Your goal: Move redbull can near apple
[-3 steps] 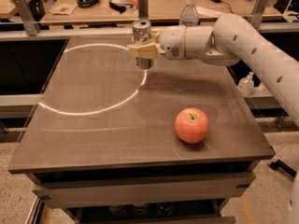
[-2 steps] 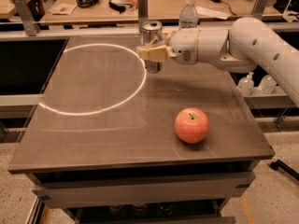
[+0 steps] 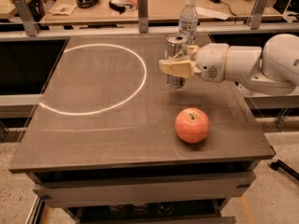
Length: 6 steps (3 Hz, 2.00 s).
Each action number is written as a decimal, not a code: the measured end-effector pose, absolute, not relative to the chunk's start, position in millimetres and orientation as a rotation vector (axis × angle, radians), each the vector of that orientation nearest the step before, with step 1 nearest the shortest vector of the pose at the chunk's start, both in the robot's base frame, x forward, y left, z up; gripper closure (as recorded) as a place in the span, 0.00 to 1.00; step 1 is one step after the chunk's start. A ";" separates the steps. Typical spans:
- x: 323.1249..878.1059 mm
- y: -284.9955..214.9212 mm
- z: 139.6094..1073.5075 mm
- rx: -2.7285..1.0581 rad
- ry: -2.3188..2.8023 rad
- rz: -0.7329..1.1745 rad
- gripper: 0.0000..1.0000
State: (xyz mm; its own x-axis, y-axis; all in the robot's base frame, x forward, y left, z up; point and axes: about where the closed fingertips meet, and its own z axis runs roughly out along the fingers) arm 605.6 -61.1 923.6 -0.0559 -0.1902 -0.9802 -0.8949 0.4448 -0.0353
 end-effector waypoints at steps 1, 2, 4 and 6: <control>597.6 -98.2 918.5 -0.969 1.572 0.748 1.00; 587.4 -126.1 919.9 -0.971 1.582 0.756 1.00; 550.7 -135.7 914.0 -0.927 1.612 0.780 1.00; 549.6 -123.9 886.7 -0.949 1.609 0.743 0.82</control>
Offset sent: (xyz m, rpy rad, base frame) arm -0.0307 -0.1063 -0.0031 -0.0161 0.0444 -0.0280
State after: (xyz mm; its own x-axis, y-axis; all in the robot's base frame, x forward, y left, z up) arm 549.6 -123.9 886.7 -0.1076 -0.2042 -0.9730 -0.8731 0.4874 -0.0058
